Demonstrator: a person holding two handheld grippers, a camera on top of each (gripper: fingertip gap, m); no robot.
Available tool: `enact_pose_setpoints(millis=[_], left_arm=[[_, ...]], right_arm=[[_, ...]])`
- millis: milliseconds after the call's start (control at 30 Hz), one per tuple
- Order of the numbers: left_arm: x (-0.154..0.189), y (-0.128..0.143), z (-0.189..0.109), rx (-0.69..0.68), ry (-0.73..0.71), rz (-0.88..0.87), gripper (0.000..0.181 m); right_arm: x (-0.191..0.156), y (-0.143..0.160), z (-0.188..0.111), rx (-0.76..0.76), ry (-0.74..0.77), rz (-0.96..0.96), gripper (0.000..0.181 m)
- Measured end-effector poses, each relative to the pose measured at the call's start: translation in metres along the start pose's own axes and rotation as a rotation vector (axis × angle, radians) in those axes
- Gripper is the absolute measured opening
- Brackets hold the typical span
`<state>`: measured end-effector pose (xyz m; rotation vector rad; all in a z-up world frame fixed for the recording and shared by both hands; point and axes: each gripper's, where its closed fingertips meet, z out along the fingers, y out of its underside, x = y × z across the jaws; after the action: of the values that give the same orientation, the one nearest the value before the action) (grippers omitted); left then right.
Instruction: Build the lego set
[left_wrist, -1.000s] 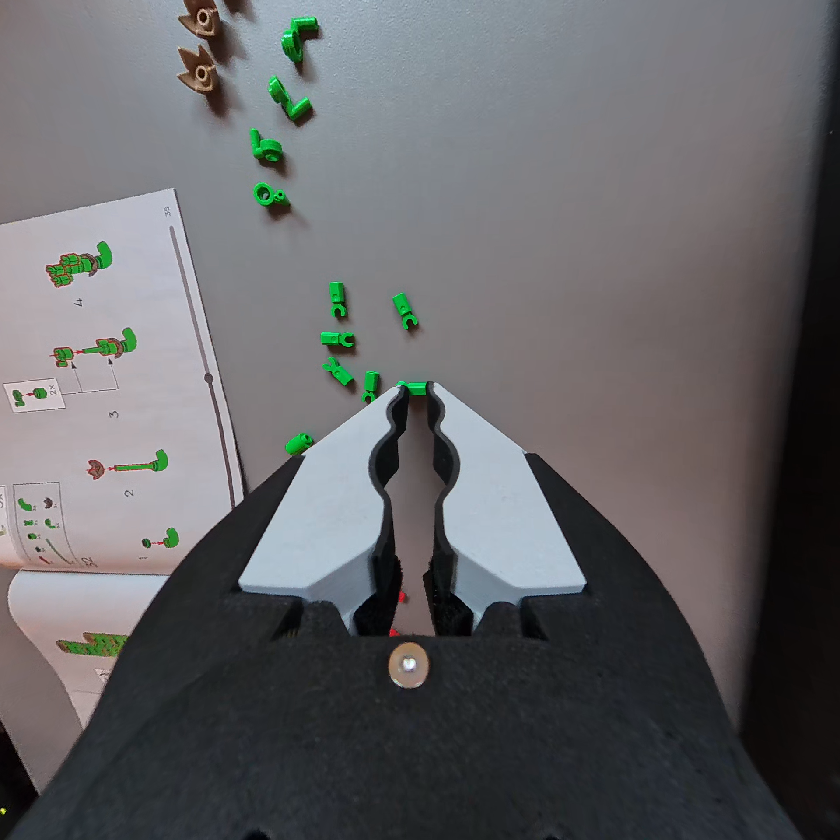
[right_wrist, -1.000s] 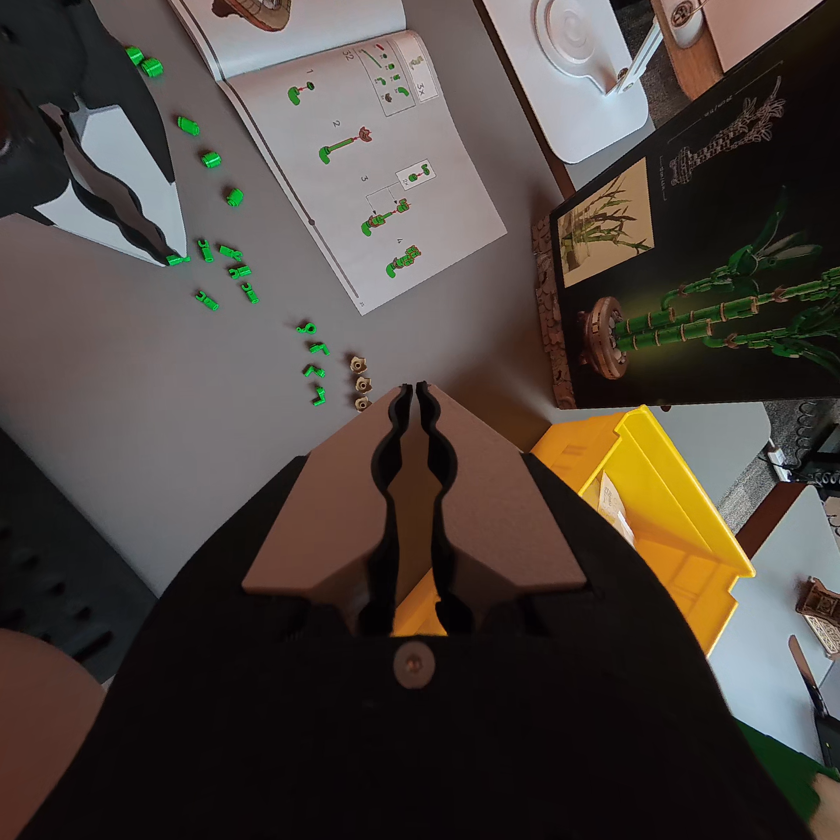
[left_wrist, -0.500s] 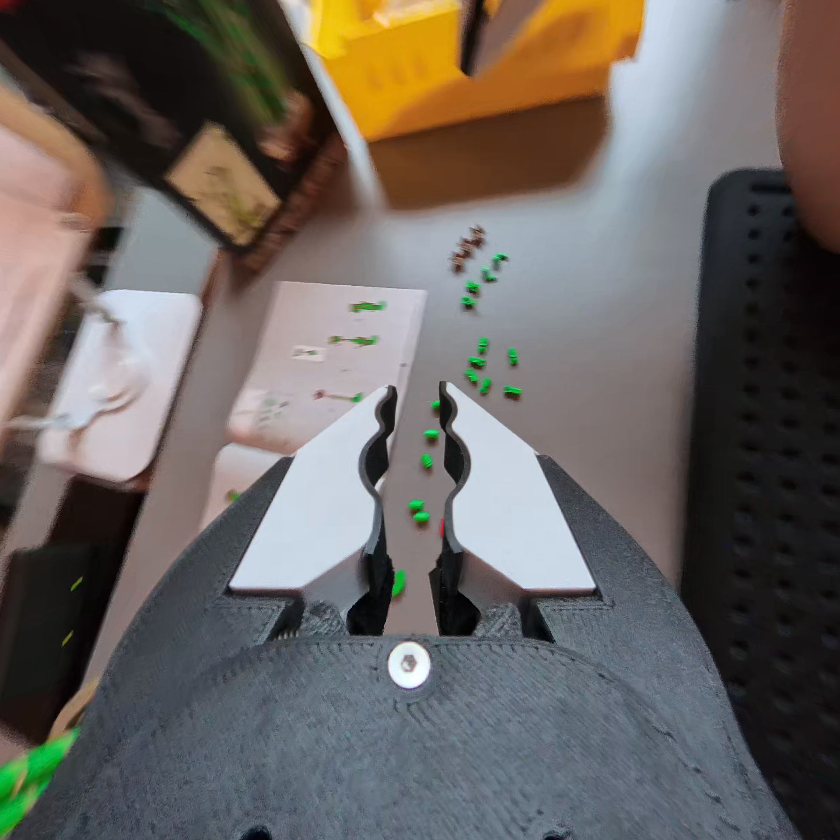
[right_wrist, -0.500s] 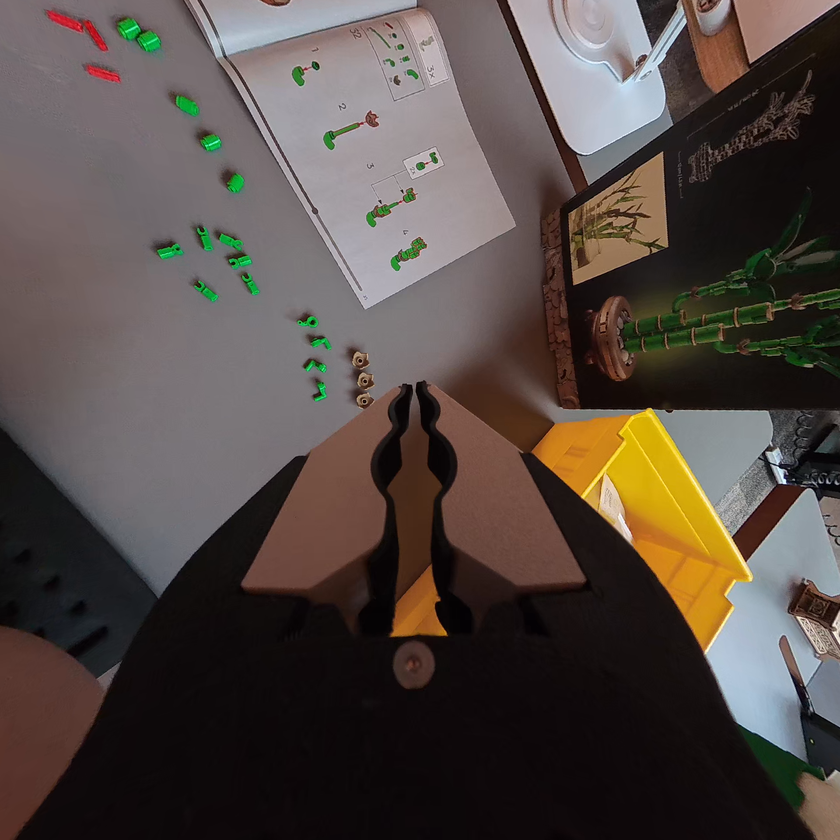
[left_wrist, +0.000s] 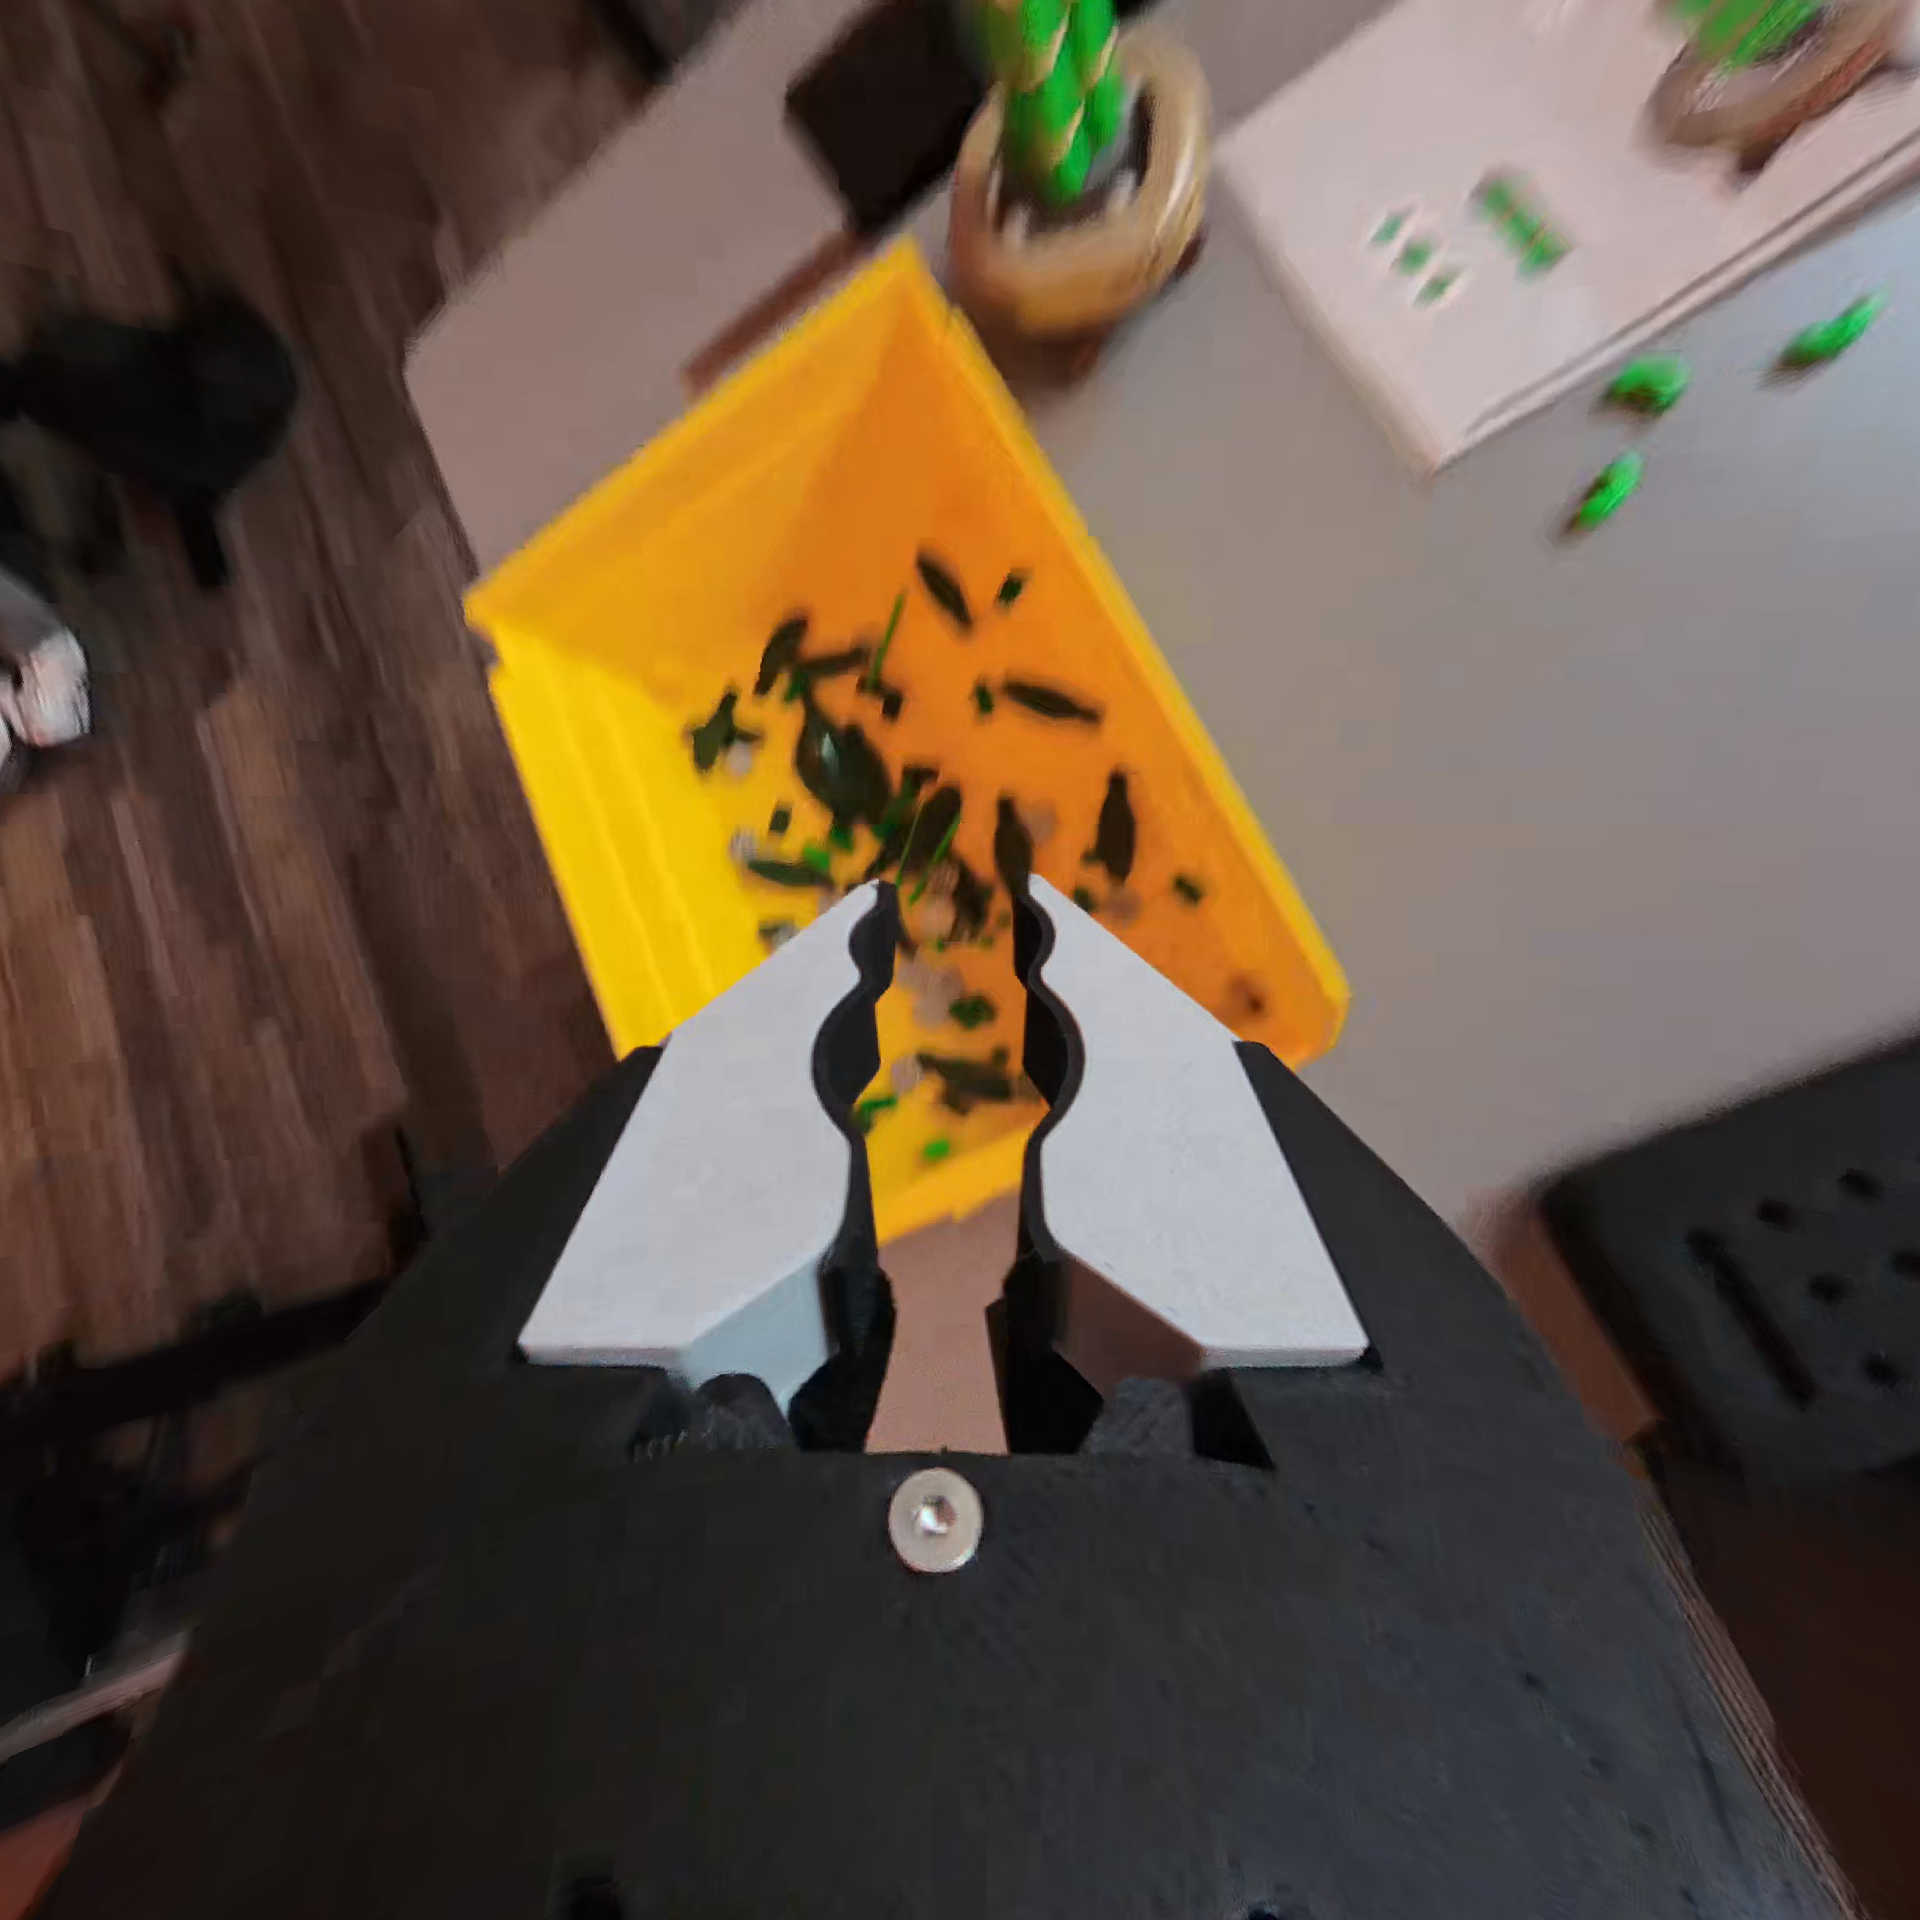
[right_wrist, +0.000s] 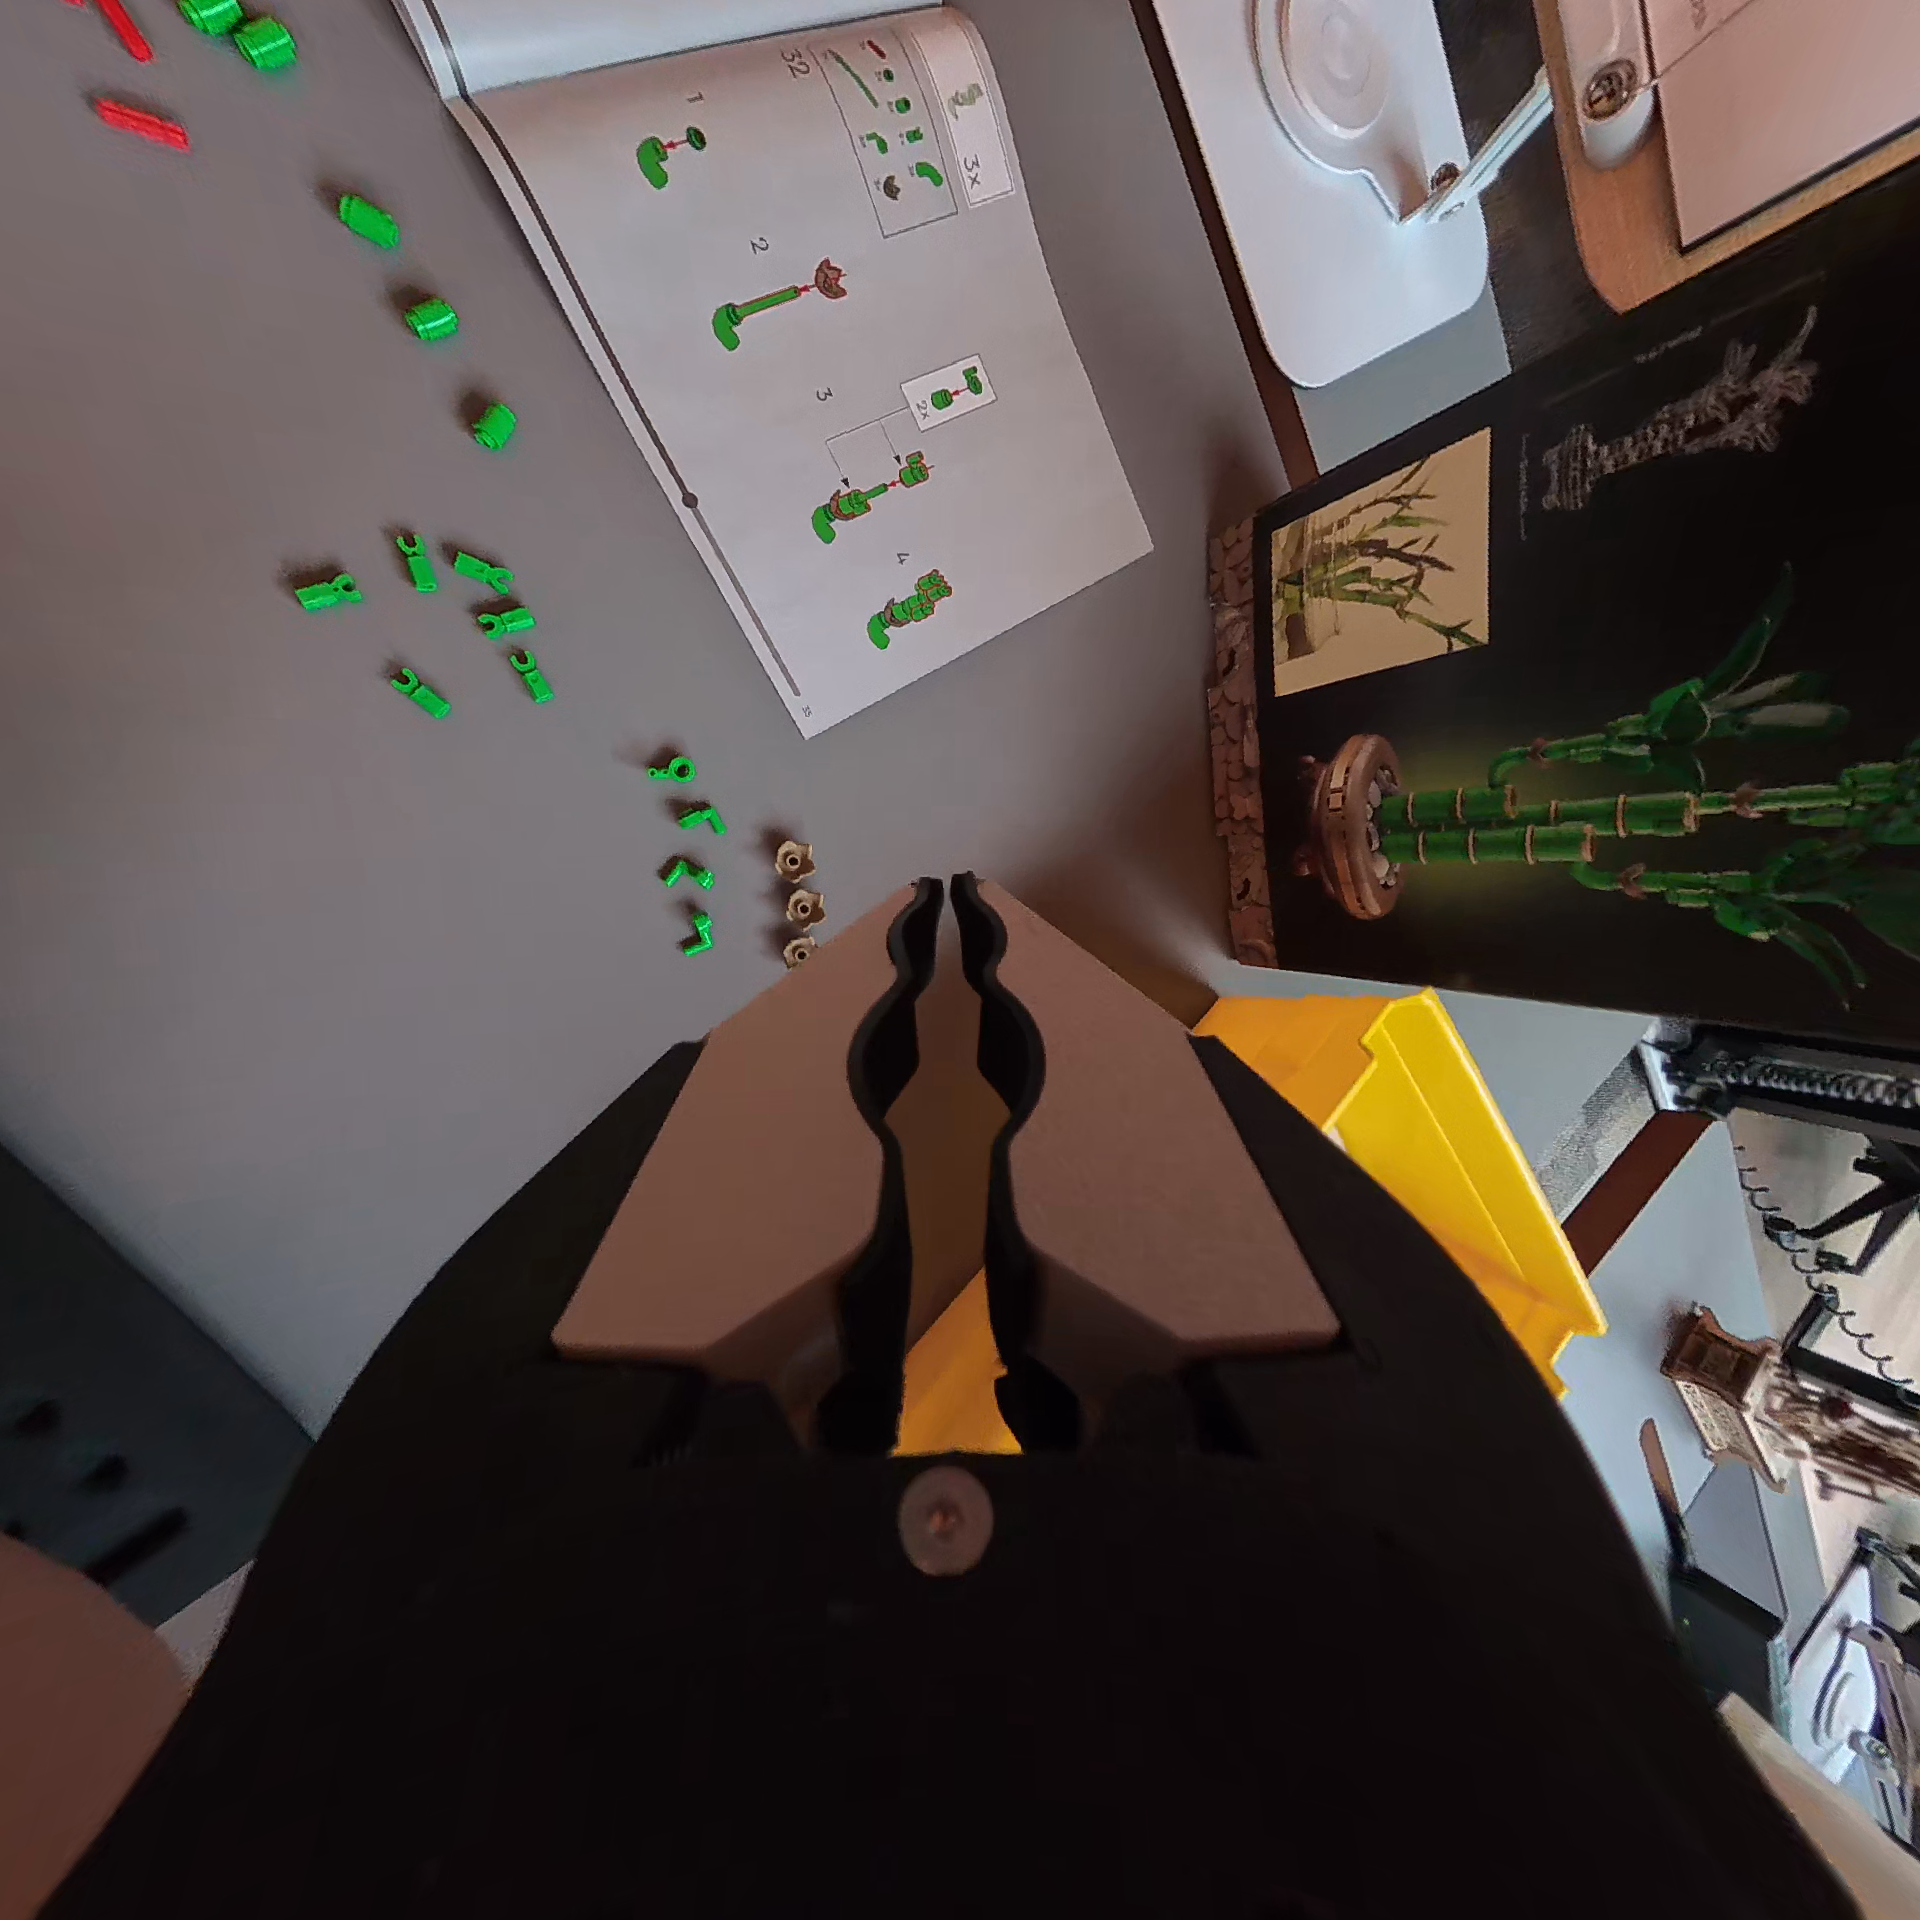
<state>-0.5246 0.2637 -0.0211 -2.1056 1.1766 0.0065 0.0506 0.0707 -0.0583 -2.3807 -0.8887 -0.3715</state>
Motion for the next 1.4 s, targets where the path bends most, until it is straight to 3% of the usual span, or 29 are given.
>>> enact_pose_setpoints(millis=[167,333,500,700,900,1400], left_arm=[[-0.009,0.075,0.024,-0.184,0.084,-0.090,0.019],[0.010,0.101,0.054,-0.274,0.219,-0.015,0.019],[0.021,0.108,0.087,-0.355,0.307,0.119,0.016],[0.030,0.115,0.112,-0.417,0.398,0.151,0.023],[0.035,0.121,0.127,-0.430,0.370,0.195,0.022],[0.041,0.119,0.124,-0.395,0.408,0.118,0.019]], right_arm=[[-0.009,-0.015,0.017,-0.028,0.000,-0.055,0.002],[-0.016,-0.027,0.024,-0.030,-0.003,-0.071,0.002],[-0.020,-0.029,0.029,-0.043,-0.009,-0.073,0.002],[-0.021,-0.026,0.032,-0.056,-0.013,-0.070,0.002],[-0.019,-0.024,0.032,-0.057,-0.014,-0.068,0.002],[-0.017,-0.019,0.032,-0.075,-0.013,-0.065,0.002]])
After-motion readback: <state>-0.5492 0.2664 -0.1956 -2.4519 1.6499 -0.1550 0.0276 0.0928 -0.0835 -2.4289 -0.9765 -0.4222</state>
